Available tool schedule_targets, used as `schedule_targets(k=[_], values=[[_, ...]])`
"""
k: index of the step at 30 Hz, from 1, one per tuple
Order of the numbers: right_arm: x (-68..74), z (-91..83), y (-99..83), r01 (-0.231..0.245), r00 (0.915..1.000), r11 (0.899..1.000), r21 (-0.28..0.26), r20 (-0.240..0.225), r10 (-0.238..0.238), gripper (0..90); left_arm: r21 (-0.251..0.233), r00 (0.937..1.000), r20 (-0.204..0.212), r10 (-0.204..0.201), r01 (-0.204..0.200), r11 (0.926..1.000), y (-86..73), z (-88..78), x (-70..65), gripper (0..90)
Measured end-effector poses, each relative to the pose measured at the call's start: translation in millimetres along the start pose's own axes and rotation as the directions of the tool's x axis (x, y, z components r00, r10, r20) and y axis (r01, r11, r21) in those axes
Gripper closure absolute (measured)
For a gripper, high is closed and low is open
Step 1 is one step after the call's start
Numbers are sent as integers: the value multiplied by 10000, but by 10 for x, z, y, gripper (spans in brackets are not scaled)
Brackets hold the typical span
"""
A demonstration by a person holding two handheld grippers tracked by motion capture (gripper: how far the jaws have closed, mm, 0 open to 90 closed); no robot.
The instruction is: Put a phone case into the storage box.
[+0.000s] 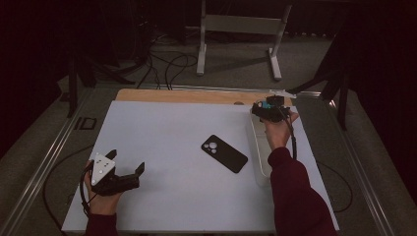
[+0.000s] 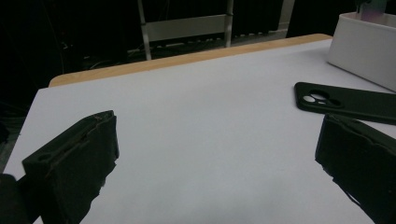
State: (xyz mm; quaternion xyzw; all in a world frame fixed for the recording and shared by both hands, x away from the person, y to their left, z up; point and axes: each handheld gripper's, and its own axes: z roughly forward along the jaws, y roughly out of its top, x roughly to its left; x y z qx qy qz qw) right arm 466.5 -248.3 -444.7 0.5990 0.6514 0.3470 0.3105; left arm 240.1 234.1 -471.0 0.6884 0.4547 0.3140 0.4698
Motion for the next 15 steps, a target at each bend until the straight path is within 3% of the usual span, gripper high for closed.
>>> schedule_targets(k=[15], values=[[-17, 48, -23, -110, 9999, 9999, 70, 96, 109, 163, 3, 10000, 11, -30, 30, 10000, -3, 0, 1, 0]])
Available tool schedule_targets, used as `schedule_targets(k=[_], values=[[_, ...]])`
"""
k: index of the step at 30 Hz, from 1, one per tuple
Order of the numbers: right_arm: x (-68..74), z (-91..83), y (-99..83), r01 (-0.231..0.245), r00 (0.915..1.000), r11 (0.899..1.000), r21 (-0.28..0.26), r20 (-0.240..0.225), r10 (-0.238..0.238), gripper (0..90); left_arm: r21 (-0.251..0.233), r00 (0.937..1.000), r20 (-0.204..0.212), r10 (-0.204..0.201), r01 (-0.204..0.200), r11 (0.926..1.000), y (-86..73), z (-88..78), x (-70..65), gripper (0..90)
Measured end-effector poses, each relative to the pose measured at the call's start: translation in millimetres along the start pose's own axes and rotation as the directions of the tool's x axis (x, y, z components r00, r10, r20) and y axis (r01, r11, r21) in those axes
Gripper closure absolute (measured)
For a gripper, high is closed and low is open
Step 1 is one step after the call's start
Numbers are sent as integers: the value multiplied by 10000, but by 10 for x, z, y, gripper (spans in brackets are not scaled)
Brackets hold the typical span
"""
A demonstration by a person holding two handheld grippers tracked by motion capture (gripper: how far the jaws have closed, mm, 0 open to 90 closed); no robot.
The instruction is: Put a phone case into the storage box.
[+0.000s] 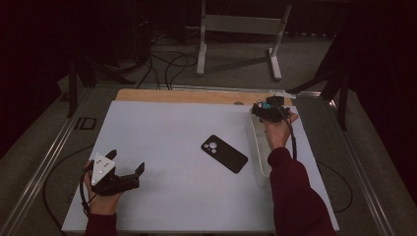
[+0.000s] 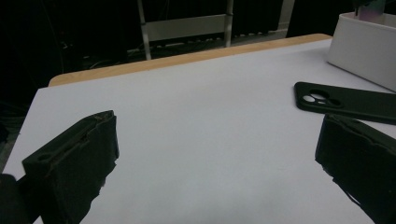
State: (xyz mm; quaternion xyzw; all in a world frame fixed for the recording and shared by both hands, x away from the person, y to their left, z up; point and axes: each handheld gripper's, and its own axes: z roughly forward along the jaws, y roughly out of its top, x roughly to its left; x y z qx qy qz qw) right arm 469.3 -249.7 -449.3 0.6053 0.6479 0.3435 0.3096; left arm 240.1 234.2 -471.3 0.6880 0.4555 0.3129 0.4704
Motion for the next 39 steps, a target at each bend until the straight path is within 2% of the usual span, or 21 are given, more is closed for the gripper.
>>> schedule_targets(k=[3, 14, 21, 25, 28, 31, 32, 34, 35, 37, 39], values=[[-20, -17, 10, -351, 9994, 9991, -227, -43, 350, 120, 15, 10000, 9, 8, -8, 10000, -1, 1, -2, 0], [-21, -110, 54, -306, 9995, 9970, -714, -117, 299, 95, 49, 10000, 3, 10, -10, 10000, -4, 3, -1, 0], [-11, -235, 95, -54, 9985, 9963, -855, -540, 8, 96, 105, 10000, 14, 34, -34, 9999, -5, 13, -6, 0], [-10, -311, 106, 259, 9967, 9960, -855, -747, -323, 97, 144, 10000, 22, 43, -43, 9999, -6, 23, -7, 0], [17, -413, 118, 620, 9912, 9931, -992, -1103, -729, 97, 172, 10000, 50, 41, -42, 9998, -6, 30, -8, 0], [35, -457, 122, 745, 9883, 9912, -1097, -1247, -881, 99, 192, 10000, 72, 40, -42, 9998, -7, 38, -13, 0], [61, -517, 120, 989, 9824, 9878, -1199, -1464, -1161, 99, 216, 9999, 85, 69, -71, 9997, -6, 39, -15, 0], [71, -537, 120, 1094, 9799, 9862, -1245, -1528, -1280, 99, 225, 9999, 100, 48, -51, 9997, -6, 47, -15, 0], [103, -599, 119, 1232, 9729, 9830, -1360, -1787, -1467, 99, 255, 9999, 116, 52, -55, 9997, -6, 51, -14, 0], [111, -621, 116, 1311, 9702, 9817, -1383, -1858, -1557, 100, 288, 9999, 124, 69, -72, 9996, -7, 54, -14, 0], [150, -700, 89, 1537, 9589, 9760, -1541, -2152, -1850, 100, 321, 9999, 144, 65, -69, 9995, -9, 54, -19, 0]])
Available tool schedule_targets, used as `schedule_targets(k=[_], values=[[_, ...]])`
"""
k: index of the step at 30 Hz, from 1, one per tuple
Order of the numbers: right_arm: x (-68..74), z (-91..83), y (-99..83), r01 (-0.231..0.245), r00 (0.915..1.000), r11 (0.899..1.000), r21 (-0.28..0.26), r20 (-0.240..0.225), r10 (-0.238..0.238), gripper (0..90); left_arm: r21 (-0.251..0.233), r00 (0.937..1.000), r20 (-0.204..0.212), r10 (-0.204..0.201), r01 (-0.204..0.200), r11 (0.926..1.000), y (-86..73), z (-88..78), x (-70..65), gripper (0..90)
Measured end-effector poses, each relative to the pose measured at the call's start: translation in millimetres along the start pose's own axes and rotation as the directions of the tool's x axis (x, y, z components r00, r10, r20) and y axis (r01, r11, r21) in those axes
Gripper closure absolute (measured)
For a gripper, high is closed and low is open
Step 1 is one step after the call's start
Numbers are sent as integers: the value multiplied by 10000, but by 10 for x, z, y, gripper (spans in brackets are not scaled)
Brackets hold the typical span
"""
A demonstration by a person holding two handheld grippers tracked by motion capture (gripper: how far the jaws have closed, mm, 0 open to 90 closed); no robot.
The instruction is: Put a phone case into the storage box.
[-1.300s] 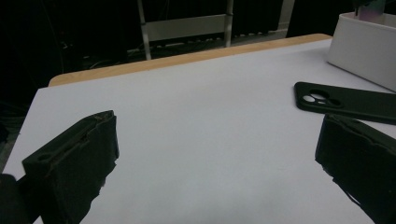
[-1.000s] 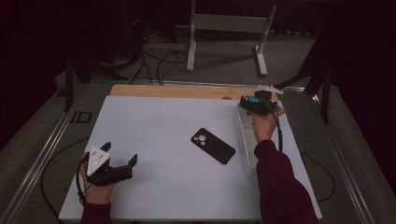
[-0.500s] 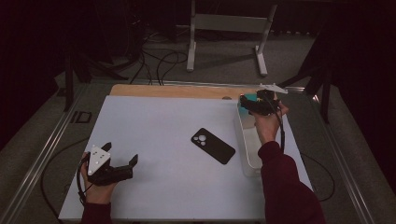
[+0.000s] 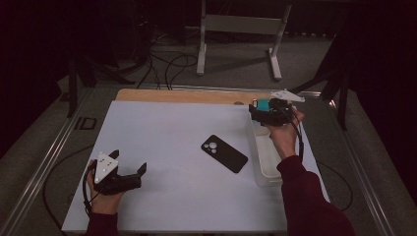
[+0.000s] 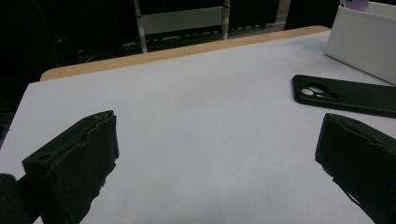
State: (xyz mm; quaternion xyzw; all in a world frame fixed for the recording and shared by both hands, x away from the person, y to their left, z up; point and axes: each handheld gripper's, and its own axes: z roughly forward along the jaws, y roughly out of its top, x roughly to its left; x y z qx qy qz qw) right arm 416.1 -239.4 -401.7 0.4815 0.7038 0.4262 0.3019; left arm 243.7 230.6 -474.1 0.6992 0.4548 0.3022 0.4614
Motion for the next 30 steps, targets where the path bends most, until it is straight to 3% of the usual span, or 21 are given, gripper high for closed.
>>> schedule_targets(k=[11, 19, 30], values=[[189, -334, -43, 681, 9898, 9970, -366, -1226, -721, 119, 113, 9999, 132, -22, 21, 9999, 12, 12, -14, 0], [254, -514, -150, 926, 9822, 9942, -538, -1587, -1001, 129, 214, 9994, 347, 29, -37, 9998, 37, 27, -34, 0], [367, -814, -361, 1064, 9705, 9848, -1373, -2010, -1329, 145, 272, 9989, 473, 40, -53, 9996, 44, 37, -38, 0]])
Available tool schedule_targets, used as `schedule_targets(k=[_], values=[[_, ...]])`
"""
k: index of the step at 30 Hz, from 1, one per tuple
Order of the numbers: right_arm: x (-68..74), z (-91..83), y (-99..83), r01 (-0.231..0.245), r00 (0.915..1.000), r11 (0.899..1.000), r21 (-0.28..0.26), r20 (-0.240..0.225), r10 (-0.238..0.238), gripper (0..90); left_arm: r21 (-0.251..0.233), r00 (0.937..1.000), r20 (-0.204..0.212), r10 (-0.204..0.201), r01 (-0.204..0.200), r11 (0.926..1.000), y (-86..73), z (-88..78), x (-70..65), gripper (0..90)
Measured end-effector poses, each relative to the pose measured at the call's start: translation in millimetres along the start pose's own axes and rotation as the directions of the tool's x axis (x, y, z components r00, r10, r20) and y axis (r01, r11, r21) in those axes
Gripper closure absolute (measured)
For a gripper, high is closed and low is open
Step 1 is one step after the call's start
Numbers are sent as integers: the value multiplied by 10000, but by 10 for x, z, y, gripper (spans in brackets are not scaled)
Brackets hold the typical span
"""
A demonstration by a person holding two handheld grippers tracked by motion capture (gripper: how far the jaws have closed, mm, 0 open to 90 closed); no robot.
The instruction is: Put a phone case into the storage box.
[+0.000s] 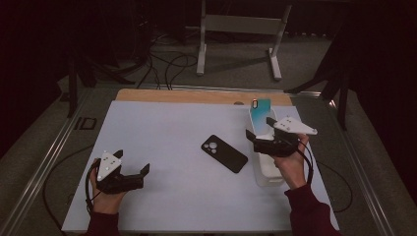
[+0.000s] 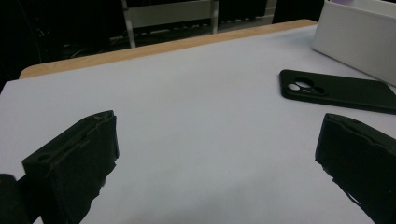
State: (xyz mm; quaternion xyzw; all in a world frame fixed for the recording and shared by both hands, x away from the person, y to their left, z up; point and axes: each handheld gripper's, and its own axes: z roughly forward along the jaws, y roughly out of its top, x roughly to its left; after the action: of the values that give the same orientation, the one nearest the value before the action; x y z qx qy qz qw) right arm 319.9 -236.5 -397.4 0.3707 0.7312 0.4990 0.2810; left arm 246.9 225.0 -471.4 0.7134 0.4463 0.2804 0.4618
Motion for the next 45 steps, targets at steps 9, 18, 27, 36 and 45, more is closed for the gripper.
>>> schedule_targets(k=[9, 18, 27, 36, 45], values=[[60, -203, -194, -61, 9999, 9995, -305, -152, 56, 143, 43, 9999, 110, 21, -22, 10000, 9, 5, -12, 0], [251, -370, -274, 387, 9988, 9975, -586, -291, -405, 142, 12, 9996, 270, -1, 1, 10000, 42, 2, -22, 0], [284, -462, -342, 434, 9990, 9974, -581, -14, -436, 142, -9, 9975, 698, 133, -133, 9999, 174, 66, -84, 0], [317, -548, -400, 440, 9990, 9972, -602, 129, -433, 140, -91, 9905, 1330, 343, -334, 9994, 345, 244, -256, 1], [343, -616, -438, 604, 9978, 9950, -798, 304, -581, 140, -232, 9746, 2120, 716, -683, 9974, 548, 596, -520, 24]])
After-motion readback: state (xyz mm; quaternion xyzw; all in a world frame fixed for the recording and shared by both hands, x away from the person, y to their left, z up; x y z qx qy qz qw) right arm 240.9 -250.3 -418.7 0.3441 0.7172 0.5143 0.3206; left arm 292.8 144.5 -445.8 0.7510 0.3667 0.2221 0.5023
